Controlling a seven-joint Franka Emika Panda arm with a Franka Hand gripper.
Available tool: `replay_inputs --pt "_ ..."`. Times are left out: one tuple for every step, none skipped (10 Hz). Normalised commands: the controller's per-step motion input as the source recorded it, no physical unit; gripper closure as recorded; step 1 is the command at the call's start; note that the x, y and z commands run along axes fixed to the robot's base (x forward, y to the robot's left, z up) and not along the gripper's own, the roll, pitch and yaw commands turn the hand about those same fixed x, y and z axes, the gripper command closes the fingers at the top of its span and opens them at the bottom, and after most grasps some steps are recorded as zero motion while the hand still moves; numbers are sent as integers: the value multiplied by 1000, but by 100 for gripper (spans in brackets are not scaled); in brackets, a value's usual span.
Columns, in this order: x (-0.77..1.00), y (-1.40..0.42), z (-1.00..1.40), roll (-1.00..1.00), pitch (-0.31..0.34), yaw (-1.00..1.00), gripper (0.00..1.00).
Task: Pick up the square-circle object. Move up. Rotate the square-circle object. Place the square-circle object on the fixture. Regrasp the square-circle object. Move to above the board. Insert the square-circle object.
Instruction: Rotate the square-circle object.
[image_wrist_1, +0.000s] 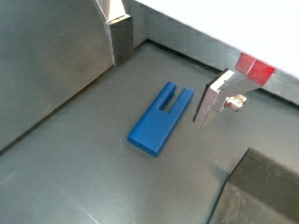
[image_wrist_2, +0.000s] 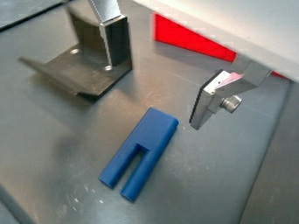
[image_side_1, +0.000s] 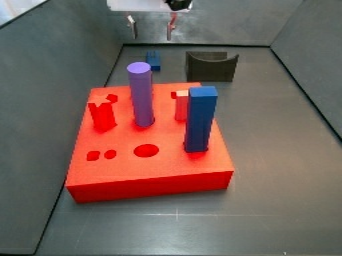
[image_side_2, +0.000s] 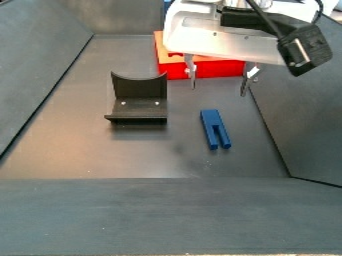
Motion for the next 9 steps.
replay_inputs --pt "33 -2 -38 14 -32 642 0" --pt "33 -2 -39 14 -31 363 0" --pt "32 -2 -39 14 -31 234 0" --pt "0 0 -1000 0 0 0 0" --pt "3 0 -1000 0 -4 -27 0" --pt "21 -2 -1000 -11 -28 -26 0" --pt "29 1 -1000 -28 -38 -15 0" --pt "40 4 -1000 -54 -45 -6 0" --pt "48 5 -1000 -66 -50 -3 0"
